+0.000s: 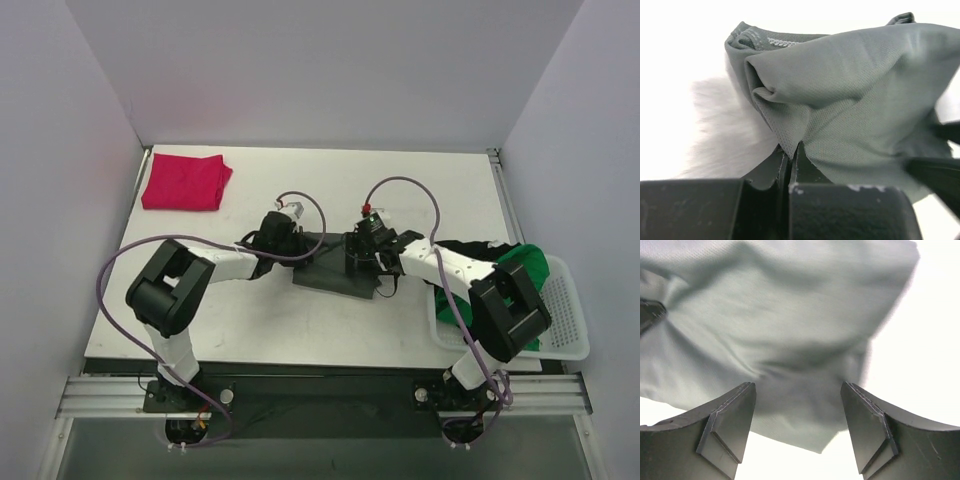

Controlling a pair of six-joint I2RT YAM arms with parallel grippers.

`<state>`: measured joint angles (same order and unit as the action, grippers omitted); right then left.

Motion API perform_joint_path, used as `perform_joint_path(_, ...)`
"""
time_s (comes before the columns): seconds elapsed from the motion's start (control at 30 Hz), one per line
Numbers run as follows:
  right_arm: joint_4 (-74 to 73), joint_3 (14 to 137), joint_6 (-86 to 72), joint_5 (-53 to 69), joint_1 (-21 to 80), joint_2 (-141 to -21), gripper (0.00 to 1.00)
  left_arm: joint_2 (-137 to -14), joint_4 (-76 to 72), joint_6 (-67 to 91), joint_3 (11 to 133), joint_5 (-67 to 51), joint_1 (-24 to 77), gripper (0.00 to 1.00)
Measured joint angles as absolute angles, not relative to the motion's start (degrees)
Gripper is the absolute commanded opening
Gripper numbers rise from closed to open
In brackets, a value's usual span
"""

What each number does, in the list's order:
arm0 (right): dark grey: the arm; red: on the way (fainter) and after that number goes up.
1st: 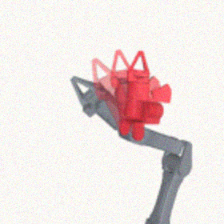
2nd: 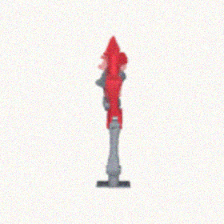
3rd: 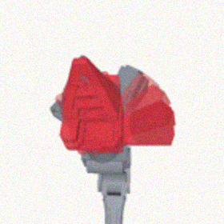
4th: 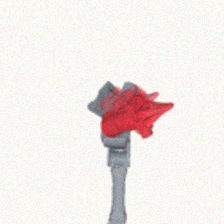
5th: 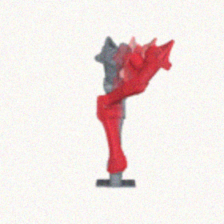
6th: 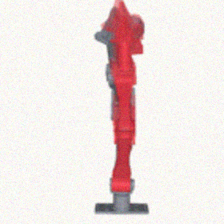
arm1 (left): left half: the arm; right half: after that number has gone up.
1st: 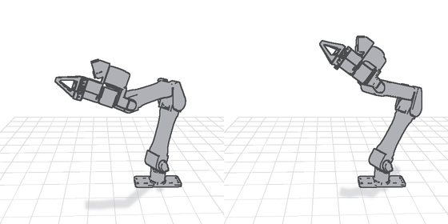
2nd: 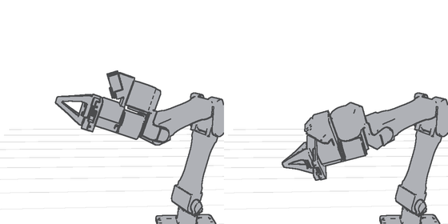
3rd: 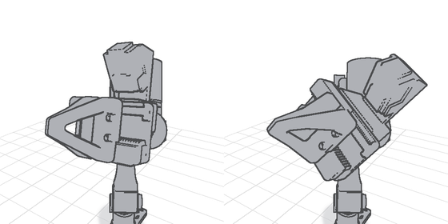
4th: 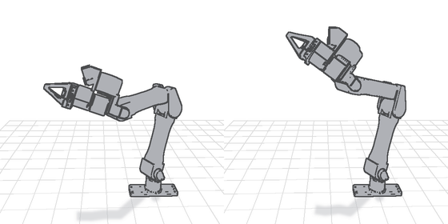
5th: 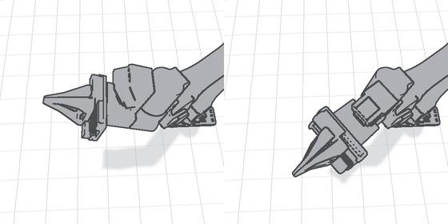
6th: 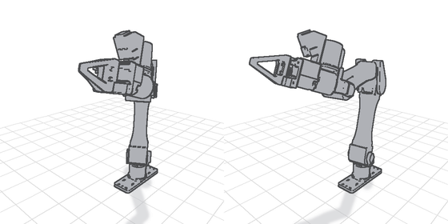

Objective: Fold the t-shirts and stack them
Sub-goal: Put the neatly folded tshirt into the corner of the board with the left arm

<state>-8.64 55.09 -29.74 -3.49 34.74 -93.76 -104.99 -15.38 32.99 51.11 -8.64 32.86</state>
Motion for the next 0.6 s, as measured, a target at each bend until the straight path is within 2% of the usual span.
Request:
perform_joint_path(0.27,-9.1,52.0,-28.3,-2.5,31.7,-84.5,0.7,-101.7,0.8,18.5,60.0,2.7,32.8,0.0)
perform_joint_path(0.6,-9.2,45.4,-27.4,-1.8,29.6,-74.3,0.71,-100.5,11.6,1.1,70.0,12.8,29.7,0.0)
